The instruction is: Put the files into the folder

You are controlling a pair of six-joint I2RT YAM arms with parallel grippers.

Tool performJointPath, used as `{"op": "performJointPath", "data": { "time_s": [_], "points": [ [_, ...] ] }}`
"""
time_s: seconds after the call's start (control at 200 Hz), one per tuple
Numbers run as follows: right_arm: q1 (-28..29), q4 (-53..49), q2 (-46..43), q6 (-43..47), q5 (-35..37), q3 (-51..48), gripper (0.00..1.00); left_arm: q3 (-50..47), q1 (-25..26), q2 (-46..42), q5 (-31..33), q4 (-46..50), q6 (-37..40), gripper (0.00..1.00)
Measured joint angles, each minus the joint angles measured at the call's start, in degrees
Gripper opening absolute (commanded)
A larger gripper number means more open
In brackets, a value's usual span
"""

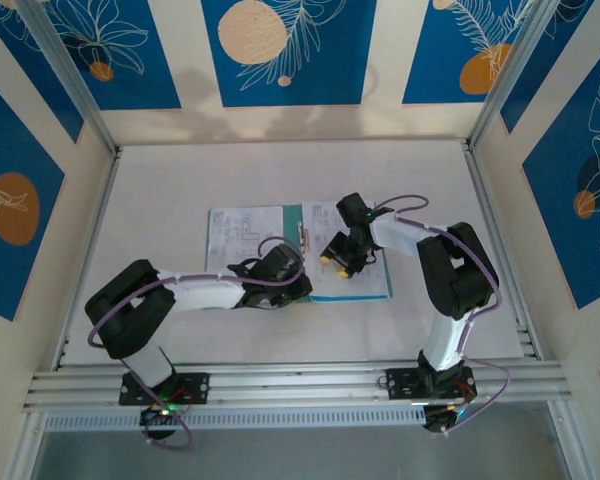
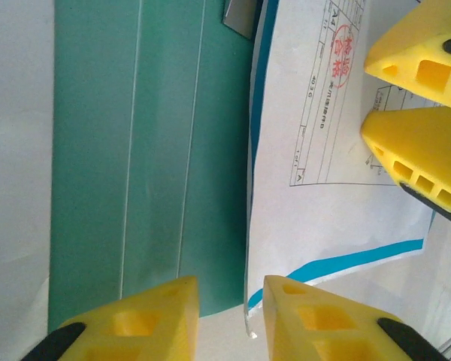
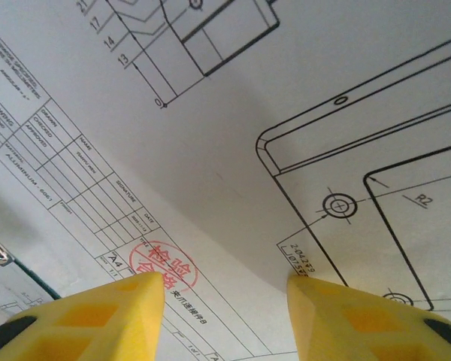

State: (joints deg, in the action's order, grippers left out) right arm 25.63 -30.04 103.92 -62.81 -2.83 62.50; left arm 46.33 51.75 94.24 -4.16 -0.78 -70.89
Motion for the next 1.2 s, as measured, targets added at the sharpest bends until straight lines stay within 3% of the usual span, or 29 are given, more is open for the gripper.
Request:
{"op": "performJointPath", "data": {
  "time_s": [0.675, 1.195],
  "points": [
    [-0.37, -0.15, -2.25, 1.29, 1.09, -2.58, 0.49, 3.19, 0.17, 3.52, -0.9, -0.46, 0.28, 0.34],
    [0.52, 0.07, -2.12, 1.29, 0.85, -2.51, 0.49, 4.0, 0.28, 5.79, -1.38, -0.48, 0.35, 0.2]
  ]
}}
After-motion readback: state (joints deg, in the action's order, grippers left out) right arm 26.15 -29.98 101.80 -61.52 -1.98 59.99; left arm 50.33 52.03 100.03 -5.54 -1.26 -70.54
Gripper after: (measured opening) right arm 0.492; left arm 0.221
